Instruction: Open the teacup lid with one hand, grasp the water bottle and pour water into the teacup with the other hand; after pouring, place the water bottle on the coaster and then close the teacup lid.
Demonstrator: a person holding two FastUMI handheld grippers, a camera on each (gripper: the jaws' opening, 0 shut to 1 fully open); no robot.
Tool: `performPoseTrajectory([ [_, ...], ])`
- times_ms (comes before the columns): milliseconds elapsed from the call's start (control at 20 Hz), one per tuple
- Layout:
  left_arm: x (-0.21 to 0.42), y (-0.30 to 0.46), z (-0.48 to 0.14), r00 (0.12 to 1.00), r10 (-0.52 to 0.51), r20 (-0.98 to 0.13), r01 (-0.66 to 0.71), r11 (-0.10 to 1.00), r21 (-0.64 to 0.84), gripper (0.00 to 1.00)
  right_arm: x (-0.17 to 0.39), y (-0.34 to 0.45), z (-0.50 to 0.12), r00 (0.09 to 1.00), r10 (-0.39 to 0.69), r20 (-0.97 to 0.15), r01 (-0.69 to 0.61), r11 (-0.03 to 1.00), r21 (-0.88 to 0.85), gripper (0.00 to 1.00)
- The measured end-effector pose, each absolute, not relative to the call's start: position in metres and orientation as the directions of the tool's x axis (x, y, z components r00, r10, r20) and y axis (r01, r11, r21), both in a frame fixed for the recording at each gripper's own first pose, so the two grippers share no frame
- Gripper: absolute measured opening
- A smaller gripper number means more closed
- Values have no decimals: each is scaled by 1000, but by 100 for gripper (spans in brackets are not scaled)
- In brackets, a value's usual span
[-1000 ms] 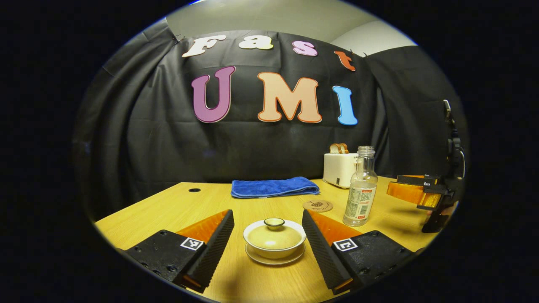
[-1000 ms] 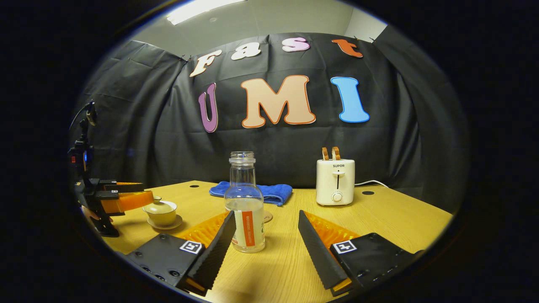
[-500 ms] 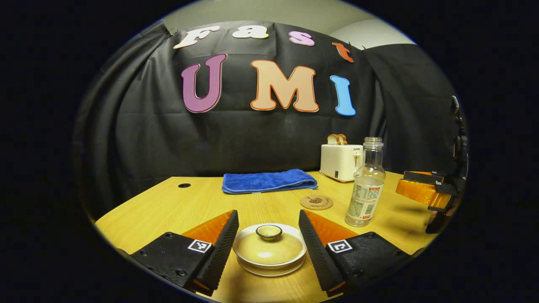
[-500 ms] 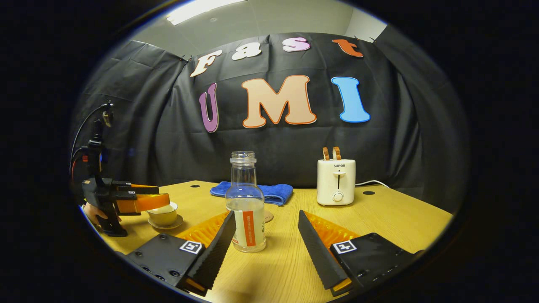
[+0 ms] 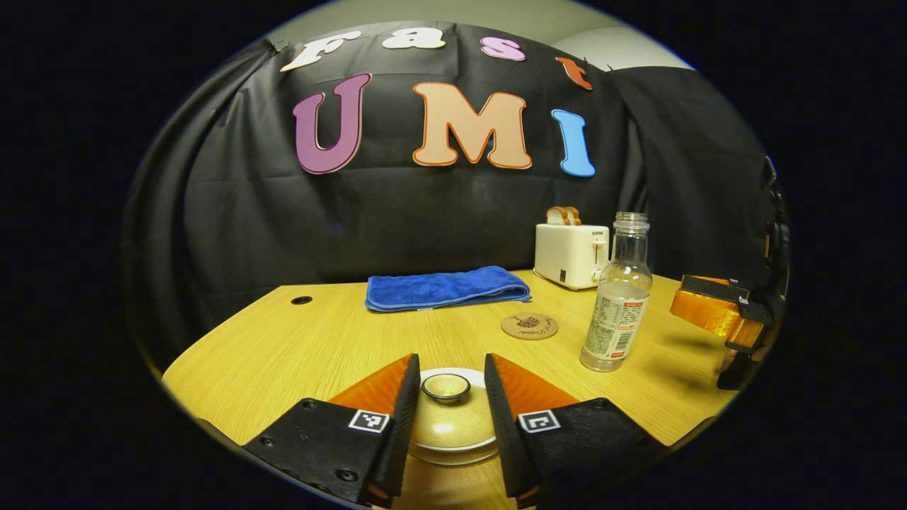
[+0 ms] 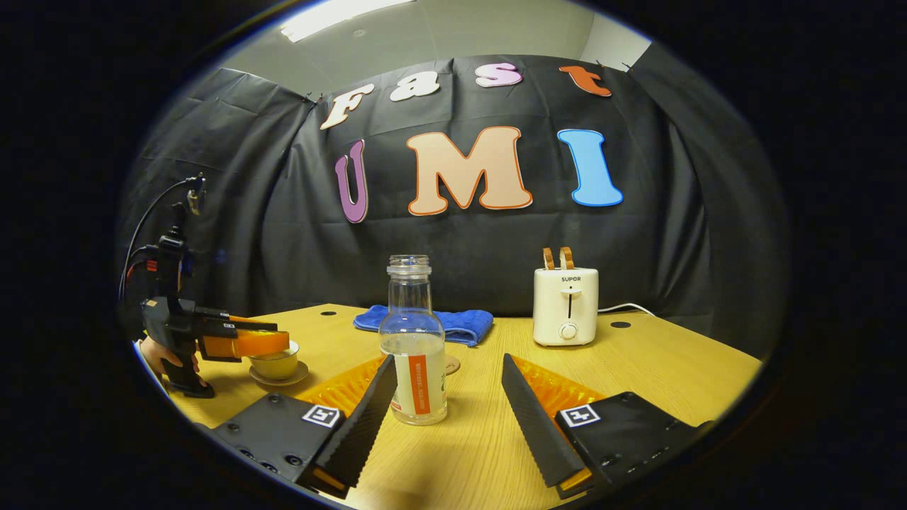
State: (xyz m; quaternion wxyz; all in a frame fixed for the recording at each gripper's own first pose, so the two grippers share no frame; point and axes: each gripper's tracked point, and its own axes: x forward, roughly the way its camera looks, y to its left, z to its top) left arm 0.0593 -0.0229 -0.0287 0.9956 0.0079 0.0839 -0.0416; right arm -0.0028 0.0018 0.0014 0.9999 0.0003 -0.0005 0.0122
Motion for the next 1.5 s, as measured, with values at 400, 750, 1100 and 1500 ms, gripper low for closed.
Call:
performPoseTrajectory([
  [400,57,-23,-23,986,-90,-140,91,996,1,29,-3,2,2,1000,24,1,-24,1000,1,93],
  [750,52,-17,-10,997,-65,-47,65,998,-3,28,-6,9,1,997,71,-1,-71,997,2,93],
  [1100,49,-3,-3,1000,-22,-2,22,1000,1,28,-1,29,0,986,169,-8,-169,986,6,95],
  [1500,39,32,-2,999,43,1,-43,999,4,28,28,38,-4,985,169,-17,-169,986,6,93],
])
